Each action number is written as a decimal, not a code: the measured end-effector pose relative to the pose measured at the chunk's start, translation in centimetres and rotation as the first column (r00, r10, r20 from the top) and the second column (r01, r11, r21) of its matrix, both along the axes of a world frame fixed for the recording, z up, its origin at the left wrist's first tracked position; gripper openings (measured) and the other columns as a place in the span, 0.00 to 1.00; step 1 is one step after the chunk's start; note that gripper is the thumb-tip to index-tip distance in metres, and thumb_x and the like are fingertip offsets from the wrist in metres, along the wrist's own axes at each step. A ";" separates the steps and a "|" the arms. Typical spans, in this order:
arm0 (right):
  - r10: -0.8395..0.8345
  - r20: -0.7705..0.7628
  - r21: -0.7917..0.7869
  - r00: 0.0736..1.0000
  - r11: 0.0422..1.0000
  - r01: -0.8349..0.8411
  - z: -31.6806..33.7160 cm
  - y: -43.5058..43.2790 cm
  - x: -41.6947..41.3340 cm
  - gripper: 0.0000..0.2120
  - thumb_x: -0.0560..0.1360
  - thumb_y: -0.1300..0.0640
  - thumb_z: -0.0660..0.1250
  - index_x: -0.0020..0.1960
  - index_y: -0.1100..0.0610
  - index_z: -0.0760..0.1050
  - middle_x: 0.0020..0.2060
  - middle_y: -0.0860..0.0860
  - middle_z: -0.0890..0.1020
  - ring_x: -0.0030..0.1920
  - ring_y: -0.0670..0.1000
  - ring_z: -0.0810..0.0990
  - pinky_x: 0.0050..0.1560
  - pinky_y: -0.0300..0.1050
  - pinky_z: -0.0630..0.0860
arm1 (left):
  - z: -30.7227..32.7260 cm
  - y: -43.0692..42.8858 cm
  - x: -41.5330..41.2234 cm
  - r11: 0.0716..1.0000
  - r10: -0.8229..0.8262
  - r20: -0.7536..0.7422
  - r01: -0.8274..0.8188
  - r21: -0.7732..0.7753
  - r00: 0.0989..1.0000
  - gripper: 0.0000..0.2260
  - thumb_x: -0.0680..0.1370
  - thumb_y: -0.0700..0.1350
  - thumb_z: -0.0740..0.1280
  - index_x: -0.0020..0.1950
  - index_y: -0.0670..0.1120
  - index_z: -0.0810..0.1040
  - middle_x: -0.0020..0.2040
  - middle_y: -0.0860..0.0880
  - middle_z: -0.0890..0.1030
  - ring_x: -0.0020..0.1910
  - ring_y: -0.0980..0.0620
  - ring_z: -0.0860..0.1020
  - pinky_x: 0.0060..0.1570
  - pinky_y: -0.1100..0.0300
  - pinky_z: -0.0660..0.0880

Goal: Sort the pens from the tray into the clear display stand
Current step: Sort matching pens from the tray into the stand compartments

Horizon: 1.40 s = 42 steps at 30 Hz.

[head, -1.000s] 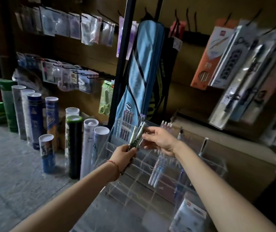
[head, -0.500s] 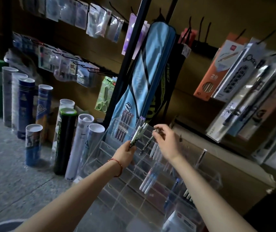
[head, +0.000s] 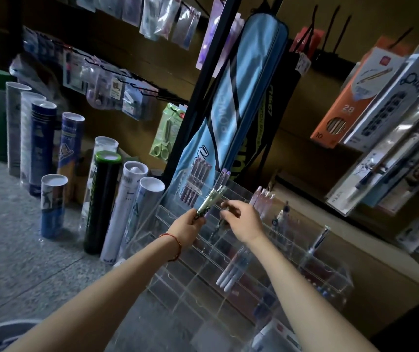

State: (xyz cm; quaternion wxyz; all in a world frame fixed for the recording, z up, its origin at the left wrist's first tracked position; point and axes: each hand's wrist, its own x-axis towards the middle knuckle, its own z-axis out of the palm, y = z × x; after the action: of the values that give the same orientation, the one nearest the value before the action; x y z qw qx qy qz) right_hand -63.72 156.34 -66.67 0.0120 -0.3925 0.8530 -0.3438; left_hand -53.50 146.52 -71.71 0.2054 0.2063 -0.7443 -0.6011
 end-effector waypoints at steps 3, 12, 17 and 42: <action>0.027 0.000 0.086 1.000 0.996 -0.027 -0.9 0.4 0.2 0.10 0.76 0.61 0.65 0.56 0.61 0.77 0.51 0.55 0.81 0.51 0.52 0.78 0.55 0.45 0.77 | 0.0 0.0 0.1 1.000 -0.002 0.001 0.002 -0.020 1.000 0.04 0.81 0.41 0.56 0.49 0.44 0.69 0.34 0.50 0.68 0.33 0.51 0.70 0.35 0.60 0.72; -0.034 -0.087 0.350 0.996 0.935 0.062 -2.3 0.5 0.5 0.13 0.75 0.58 0.67 0.59 0.57 0.74 0.54 0.54 0.79 0.55 0.54 0.76 0.57 0.47 0.75 | 0.1 0.0 0.6 1.000 -0.024 0.042 0.024 -0.008 0.999 0.04 0.81 0.42 0.56 0.50 0.45 0.69 0.35 0.50 0.70 0.31 0.52 0.72 0.30 0.64 0.73; -0.014 0.242 0.044 0.970 0.999 0.003 0.4 -0.5 0.7 0.24 0.74 0.72 0.62 0.67 0.59 0.67 0.48 0.48 0.77 0.47 0.48 0.76 0.53 0.43 0.77 | 0.6 0.7 0.7 0.978 0.123 -0.073 -0.133 -0.161 0.990 0.04 0.80 0.42 0.59 0.46 0.46 0.72 0.45 0.46 0.73 0.44 0.42 0.77 0.49 0.49 0.76; -0.106 0.393 -0.418 0.913 0.864 0.280 4.3 -2.3 2.3 0.02 0.73 0.61 0.70 0.42 0.55 0.80 0.41 0.55 0.83 0.46 0.57 0.82 0.49 0.52 0.81 | 0.9 0.4 0.6 0.927 0.224 -0.137 -0.254 -0.277 0.965 0.07 0.76 0.44 0.66 0.49 0.43 0.82 0.39 0.41 0.82 0.39 0.43 0.81 0.47 0.49 0.78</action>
State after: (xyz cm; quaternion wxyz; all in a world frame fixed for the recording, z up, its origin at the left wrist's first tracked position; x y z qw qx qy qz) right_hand -61.39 154.04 -62.38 0.0371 -0.2258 0.7639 -0.6034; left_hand -52.92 146.96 -70.84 0.3434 0.2317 -0.7826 -0.4647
